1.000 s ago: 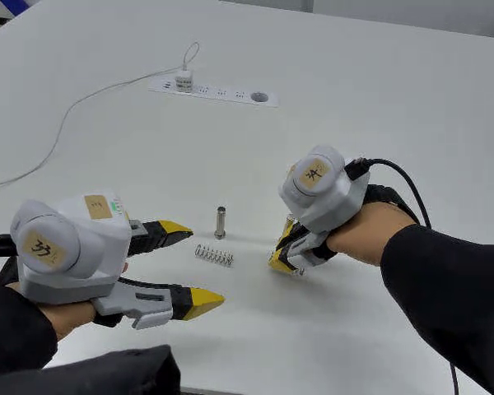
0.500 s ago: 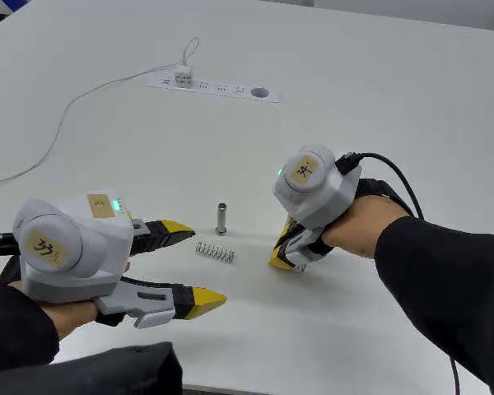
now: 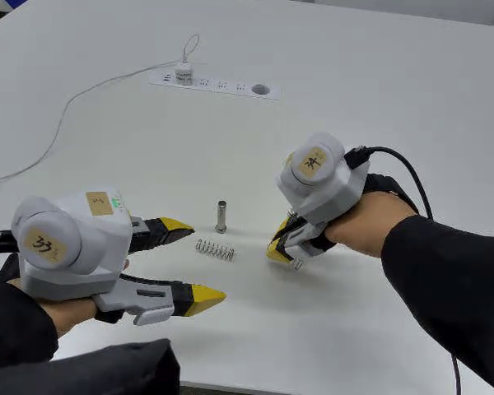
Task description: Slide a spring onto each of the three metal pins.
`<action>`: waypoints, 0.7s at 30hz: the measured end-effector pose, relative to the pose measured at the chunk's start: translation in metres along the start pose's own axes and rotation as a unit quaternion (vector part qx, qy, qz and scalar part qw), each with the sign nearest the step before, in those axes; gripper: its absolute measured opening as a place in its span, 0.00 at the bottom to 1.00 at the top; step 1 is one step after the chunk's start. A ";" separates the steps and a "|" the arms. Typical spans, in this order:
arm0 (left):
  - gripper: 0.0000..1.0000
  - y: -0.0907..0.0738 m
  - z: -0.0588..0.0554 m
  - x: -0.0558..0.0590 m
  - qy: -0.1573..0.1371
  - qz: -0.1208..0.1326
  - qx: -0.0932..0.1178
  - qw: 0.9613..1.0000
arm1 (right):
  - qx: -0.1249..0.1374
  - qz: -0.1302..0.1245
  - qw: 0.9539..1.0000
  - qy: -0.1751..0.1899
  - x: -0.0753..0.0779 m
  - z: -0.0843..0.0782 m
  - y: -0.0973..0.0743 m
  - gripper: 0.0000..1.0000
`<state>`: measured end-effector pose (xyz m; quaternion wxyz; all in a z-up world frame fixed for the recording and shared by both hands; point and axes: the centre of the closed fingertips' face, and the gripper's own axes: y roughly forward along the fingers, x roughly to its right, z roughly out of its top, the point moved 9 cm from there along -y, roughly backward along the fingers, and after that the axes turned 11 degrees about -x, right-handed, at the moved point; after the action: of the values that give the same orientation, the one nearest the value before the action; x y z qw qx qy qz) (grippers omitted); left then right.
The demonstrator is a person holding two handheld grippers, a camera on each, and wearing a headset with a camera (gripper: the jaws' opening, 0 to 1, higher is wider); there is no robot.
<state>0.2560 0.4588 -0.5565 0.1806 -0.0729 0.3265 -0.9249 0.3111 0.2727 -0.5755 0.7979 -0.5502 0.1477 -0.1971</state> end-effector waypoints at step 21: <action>0.56 -0.005 0.019 -0.003 -0.036 -0.020 0.045 0.998 | 0.193 0.041 0.978 0.073 -0.024 0.022 -0.054 0.12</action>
<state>0.2624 0.4527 -0.5382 0.1765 -0.1048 0.2757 -0.9390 0.2919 0.2850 -0.5173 0.8836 -0.3633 0.1873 -0.2286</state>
